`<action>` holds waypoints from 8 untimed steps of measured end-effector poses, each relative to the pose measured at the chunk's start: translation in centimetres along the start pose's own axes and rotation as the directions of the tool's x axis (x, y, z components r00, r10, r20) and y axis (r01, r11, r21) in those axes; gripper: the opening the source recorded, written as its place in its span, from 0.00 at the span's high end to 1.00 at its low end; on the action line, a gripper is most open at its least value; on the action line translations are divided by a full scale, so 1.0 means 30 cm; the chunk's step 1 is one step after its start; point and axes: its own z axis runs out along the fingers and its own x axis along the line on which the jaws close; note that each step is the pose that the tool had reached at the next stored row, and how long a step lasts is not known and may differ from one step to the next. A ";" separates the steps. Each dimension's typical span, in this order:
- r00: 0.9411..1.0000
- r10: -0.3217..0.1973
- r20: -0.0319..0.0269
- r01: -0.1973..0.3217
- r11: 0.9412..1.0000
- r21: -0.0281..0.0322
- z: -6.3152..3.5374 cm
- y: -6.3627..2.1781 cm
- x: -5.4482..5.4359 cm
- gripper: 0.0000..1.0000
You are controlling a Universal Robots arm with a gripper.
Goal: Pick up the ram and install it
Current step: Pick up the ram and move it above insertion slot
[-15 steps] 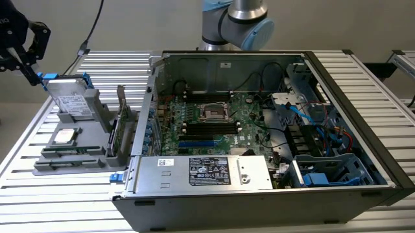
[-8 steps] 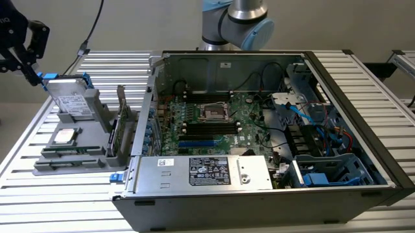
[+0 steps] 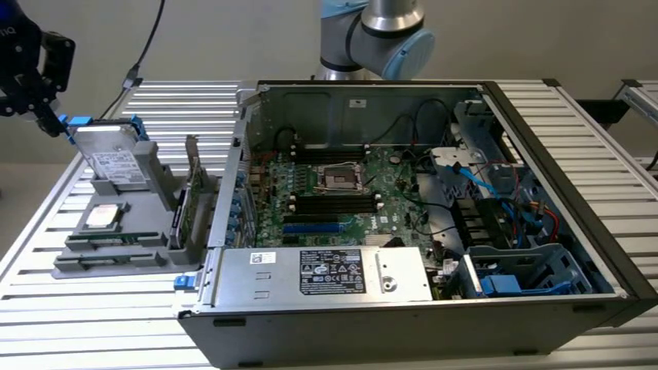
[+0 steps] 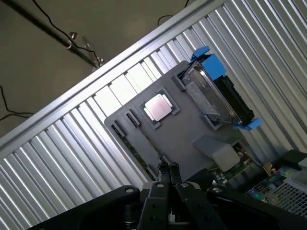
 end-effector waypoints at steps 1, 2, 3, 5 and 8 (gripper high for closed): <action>1.000 -0.018 -0.001 0.018 1.000 0.000 0.000 0.000 0.000 0.90; 0.999 -0.036 -0.002 0.036 0.999 -0.001 0.000 0.000 0.000 0.90; 0.999 -0.054 -0.003 0.054 0.999 -0.001 0.000 0.000 0.000 0.90; 0.996 -0.091 -0.004 0.091 0.996 -0.002 0.000 0.000 0.000 0.90; 0.989 -0.145 -0.007 0.145 0.989 -0.003 0.000 0.000 0.000 0.90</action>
